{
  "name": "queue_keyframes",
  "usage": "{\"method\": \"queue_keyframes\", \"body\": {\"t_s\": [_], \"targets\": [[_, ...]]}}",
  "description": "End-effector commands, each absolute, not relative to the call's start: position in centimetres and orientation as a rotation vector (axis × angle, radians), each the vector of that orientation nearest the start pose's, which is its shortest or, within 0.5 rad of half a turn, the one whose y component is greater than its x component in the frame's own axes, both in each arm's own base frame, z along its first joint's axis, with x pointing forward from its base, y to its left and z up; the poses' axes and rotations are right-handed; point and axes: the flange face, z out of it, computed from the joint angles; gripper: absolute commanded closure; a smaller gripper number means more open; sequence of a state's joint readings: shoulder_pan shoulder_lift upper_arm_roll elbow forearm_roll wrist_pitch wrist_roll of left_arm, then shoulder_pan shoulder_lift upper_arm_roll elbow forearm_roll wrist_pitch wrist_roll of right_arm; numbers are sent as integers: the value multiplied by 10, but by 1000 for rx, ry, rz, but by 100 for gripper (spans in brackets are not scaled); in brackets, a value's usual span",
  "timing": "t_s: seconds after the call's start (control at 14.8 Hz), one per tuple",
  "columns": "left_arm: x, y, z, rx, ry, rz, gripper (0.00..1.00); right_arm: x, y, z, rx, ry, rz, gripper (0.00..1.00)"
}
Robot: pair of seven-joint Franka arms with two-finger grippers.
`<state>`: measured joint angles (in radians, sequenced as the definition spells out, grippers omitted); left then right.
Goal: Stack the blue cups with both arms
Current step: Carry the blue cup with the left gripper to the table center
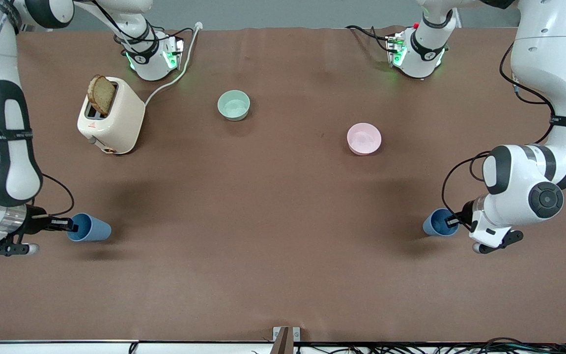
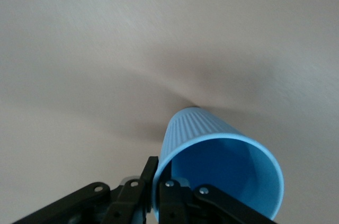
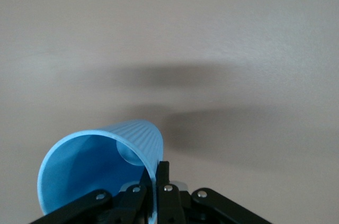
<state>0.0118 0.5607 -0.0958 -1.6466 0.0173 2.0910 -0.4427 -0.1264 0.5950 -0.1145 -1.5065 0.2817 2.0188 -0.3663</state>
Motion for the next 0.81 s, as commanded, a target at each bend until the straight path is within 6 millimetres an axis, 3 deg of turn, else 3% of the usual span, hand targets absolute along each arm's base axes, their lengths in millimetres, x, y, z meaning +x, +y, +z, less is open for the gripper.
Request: {"method": "queue_keyframes", "body": {"t_s": [0.0,0.14,0.27,0.54,0.74], "targets": [[645,-134,333,-3056,-646,229,100,671,-114,401,-3029,5,-5,97],[623,-217,347,-3059,-720,238,100,661,-86,448,-3065,17,-16,97],[604,-280,352,-3055,-750,219,100,643,-75,490,-3056,37,7,97],[559,-389,314,-3095,-622,230,100,596,-69,560,-3049,59,70,97],[538,-442,273,-3121,-697,225,99,569,-70,605,-3072,62,14,96]]}}
